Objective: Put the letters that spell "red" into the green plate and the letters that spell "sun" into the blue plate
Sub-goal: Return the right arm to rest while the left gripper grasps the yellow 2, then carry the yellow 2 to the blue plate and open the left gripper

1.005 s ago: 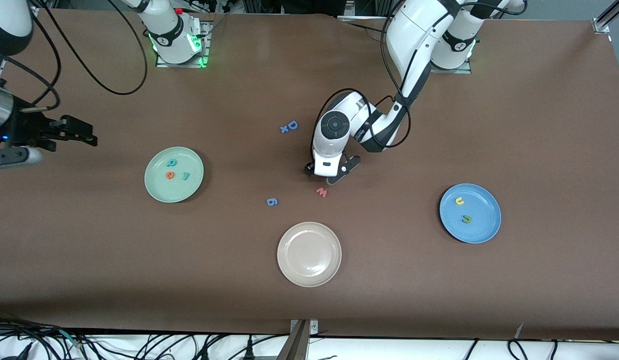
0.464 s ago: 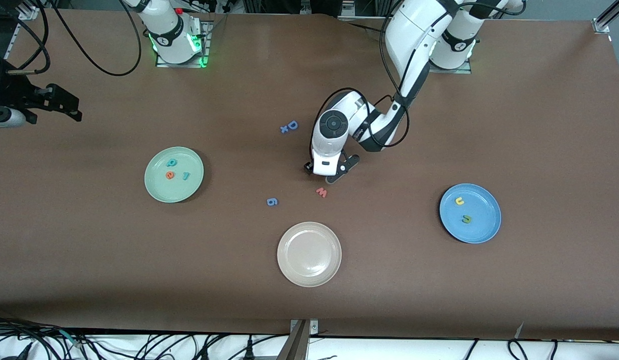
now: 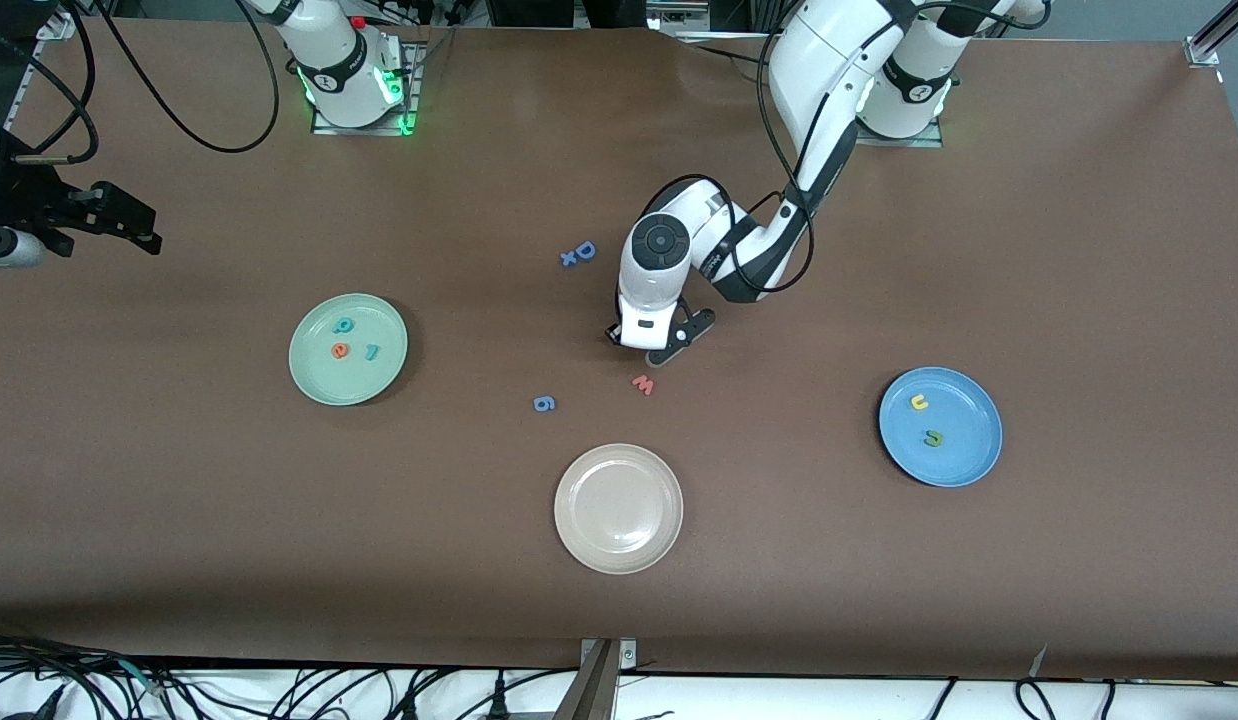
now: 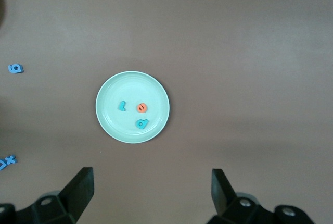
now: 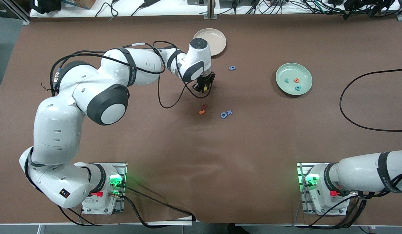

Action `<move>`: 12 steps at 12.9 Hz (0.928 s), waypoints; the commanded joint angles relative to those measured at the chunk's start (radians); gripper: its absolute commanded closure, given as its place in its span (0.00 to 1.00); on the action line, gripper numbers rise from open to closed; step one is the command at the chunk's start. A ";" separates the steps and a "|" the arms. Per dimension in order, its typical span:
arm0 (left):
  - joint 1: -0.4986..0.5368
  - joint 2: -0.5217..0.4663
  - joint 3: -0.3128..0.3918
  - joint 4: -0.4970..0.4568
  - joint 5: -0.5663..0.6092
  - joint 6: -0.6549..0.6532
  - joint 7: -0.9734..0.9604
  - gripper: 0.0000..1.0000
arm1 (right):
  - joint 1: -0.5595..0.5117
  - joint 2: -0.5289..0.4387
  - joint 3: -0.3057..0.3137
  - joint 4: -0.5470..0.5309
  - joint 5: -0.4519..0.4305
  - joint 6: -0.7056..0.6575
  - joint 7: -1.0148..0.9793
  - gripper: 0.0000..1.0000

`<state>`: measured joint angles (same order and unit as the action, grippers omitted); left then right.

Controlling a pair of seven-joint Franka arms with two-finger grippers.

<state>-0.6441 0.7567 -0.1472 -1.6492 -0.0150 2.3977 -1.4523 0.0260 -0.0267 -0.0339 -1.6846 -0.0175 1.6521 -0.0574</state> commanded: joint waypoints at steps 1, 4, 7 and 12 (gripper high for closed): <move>-0.008 0.024 0.008 0.014 0.035 -0.003 -0.031 0.87 | -0.008 -0.010 0.009 0.000 -0.007 -0.017 0.004 0.00; 0.009 0.004 0.014 0.011 0.033 -0.020 0.064 0.92 | -0.006 -0.012 0.015 0.000 -0.007 -0.026 0.011 0.00; 0.067 -0.066 0.041 0.003 0.033 -0.148 0.257 0.92 | -0.006 -0.009 0.014 0.002 -0.004 -0.026 0.004 0.00; 0.141 -0.170 0.156 -0.001 0.033 -0.348 0.649 0.91 | -0.006 -0.009 0.015 0.002 -0.002 -0.026 0.004 0.00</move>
<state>-0.5228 0.6356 -0.0137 -1.6326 -0.0087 2.1113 -0.9253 0.0264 -0.0266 -0.0270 -1.6846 -0.0175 1.6380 -0.0574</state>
